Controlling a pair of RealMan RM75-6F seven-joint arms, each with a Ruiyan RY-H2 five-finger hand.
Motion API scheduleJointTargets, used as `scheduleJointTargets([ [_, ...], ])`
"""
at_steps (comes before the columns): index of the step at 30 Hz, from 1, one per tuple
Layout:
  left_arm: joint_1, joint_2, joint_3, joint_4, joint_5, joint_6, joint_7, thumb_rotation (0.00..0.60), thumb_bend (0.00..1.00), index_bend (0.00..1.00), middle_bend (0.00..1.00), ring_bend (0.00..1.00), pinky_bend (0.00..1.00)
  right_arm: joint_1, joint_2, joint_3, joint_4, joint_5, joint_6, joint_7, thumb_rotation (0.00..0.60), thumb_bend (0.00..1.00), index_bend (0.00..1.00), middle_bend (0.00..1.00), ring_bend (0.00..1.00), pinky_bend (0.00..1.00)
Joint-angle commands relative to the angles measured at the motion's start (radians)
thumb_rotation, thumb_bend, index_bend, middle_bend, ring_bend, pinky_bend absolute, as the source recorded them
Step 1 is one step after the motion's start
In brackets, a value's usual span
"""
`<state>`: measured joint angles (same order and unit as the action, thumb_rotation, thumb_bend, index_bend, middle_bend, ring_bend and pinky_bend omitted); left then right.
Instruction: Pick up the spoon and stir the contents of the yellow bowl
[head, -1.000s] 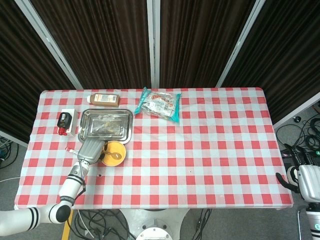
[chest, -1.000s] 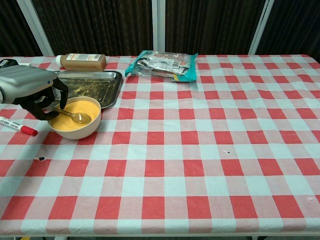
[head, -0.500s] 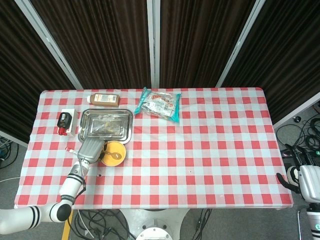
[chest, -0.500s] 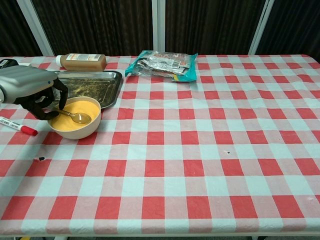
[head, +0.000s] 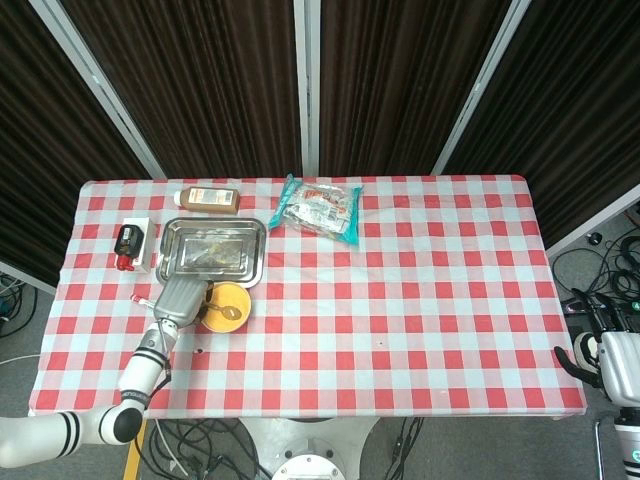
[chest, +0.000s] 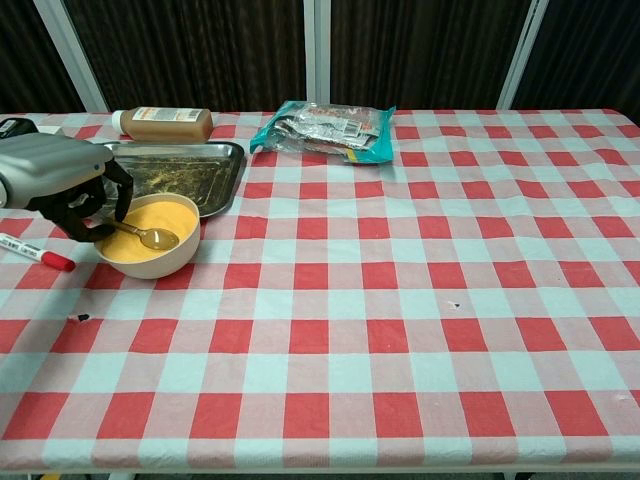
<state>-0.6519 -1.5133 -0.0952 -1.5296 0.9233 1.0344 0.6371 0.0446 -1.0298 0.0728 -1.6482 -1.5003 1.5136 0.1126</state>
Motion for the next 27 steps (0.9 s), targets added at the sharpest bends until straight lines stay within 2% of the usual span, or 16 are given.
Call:
scheduleJointTargets([
  [1, 0.001, 0.013, 0.007, -0.020, 0.013, 0.029, 0.029, 0.600, 0.39, 0.60, 0.93, 0.93, 1.00, -0.001, 0.000, 0.000, 0.001, -0.002, 0.002, 0.002, 0.600, 0.19, 0.12, 0.28, 0.11, 0.23],
  [6, -0.004, 0.020, 0.025, -0.045, 0.056, 0.133, 0.169, 0.600, 0.40, 0.61, 0.93, 0.93, 1.00, -0.004, 0.002, -0.002, 0.002, -0.011, 0.009, 0.008, 0.600, 0.19, 0.12, 0.28, 0.11, 0.23],
  [13, -0.022, -0.014, 0.038, -0.043, 0.081, 0.209, 0.342, 0.600, 0.40, 0.62, 0.93, 0.93, 1.00, -0.014, 0.004, -0.006, 0.004, -0.019, 0.024, 0.017, 0.600, 0.19, 0.12, 0.28, 0.11, 0.23],
  [27, -0.033, -0.150, 0.032, 0.094, 0.080, 0.308, 0.561, 0.600, 0.41, 0.63, 0.94, 0.94, 1.00, -0.017, 0.006, -0.005, 0.004, -0.016, 0.024, 0.019, 0.600, 0.19, 0.12, 0.28, 0.11, 0.23],
])
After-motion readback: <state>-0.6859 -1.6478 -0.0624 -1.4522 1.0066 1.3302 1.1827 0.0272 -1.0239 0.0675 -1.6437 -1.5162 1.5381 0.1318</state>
